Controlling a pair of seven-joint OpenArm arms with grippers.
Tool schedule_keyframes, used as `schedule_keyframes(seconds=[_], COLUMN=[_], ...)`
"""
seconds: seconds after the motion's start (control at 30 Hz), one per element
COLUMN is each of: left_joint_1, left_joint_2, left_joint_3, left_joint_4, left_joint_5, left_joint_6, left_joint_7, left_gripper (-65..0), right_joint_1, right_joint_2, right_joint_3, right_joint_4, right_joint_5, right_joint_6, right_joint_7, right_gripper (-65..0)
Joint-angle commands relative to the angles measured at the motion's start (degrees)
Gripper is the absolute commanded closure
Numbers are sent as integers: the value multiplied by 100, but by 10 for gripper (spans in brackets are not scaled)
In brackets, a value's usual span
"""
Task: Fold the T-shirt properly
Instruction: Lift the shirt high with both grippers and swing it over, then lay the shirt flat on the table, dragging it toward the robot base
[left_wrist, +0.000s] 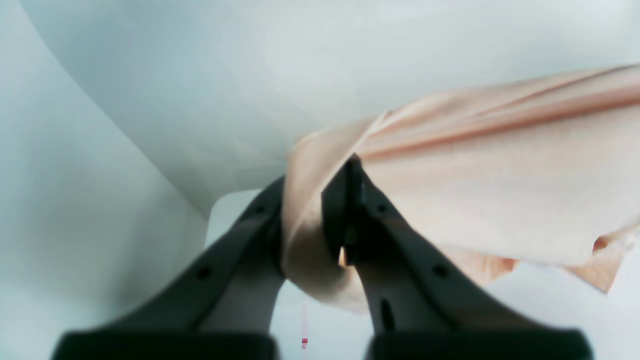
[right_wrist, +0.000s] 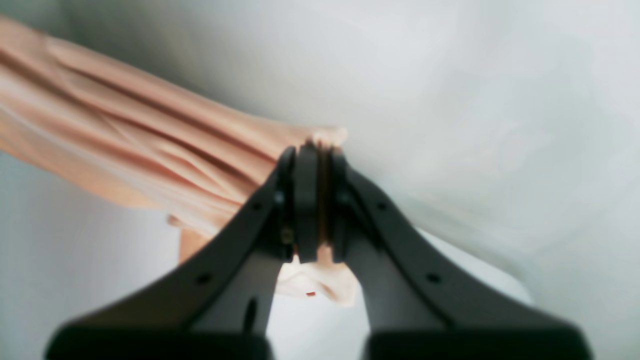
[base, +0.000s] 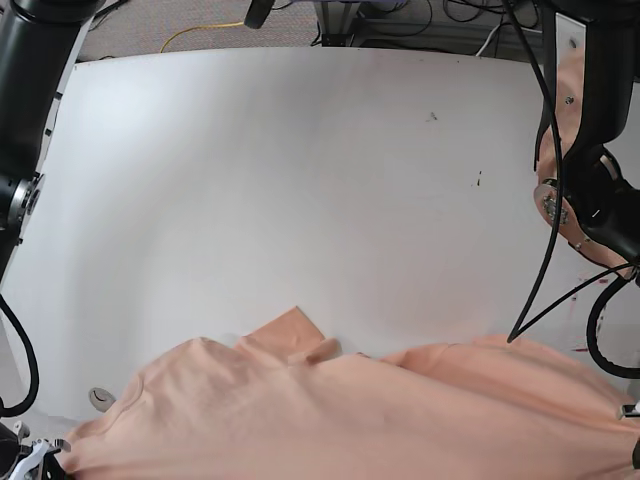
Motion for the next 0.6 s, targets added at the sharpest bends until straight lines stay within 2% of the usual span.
schedule_keyframes(seconds=[0.0, 0.37, 0.57], left_joint_1=[103, 1694, 2890], left_joint_2=[-95, -33, -33], left_joint_3=[-22, -30, -30], left_joint_4=[73, 310, 829], left_joint_5=[114, 8, -405], left_joint_6=[38, 38, 38], left_joint_7=[-46, -46, -37], left_gripper=[0, 0, 0], right_joint_1=[-30, -2579, -3924], right_joint_2=[176, 114, -211], right_joint_3=[137, 1430, 2115], right_joint_4=[57, 1059, 1605], right_joint_5=[7, 147, 262], right_joint_6=[-59, -59, -68], right_joint_7=[65, 56, -14], right_gripper=[0, 0, 0])
